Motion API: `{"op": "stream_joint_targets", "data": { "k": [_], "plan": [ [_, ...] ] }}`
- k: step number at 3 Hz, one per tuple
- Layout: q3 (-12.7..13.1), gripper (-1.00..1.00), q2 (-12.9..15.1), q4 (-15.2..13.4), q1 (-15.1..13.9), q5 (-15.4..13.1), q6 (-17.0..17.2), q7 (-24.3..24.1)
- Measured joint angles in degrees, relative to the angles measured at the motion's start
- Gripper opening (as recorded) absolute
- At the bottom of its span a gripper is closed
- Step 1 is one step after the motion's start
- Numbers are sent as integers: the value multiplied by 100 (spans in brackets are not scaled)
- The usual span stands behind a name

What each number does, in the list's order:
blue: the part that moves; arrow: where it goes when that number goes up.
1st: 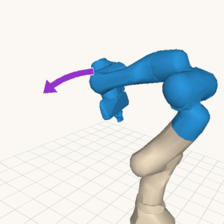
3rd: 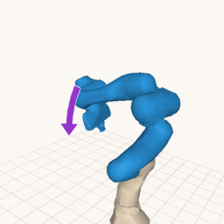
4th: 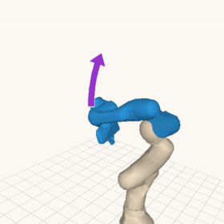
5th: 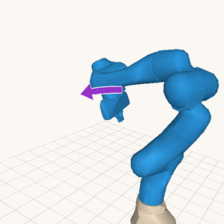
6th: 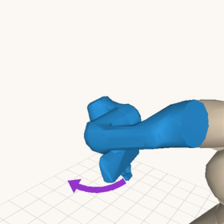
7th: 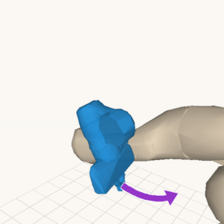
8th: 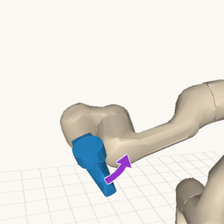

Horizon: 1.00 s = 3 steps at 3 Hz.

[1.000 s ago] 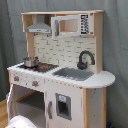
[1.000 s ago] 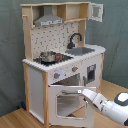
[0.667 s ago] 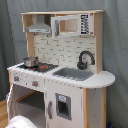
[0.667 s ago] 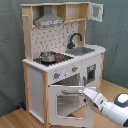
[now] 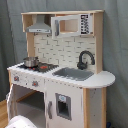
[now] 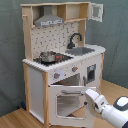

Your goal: Play with the kitchen

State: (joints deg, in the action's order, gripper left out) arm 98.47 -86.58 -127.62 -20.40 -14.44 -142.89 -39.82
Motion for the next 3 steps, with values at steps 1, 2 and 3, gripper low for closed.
{"op": "stream_joint_targets", "data": {
  "k": [1, 2, 3],
  "plan": [
    [149, 100, 6, -1, -3, 0, 177, -576],
    [320, 100, 7, -2, -17, 1, 365, -1217],
    [459, 100, 18, -2, -58, 4, 536, -1820]
  ]
}}
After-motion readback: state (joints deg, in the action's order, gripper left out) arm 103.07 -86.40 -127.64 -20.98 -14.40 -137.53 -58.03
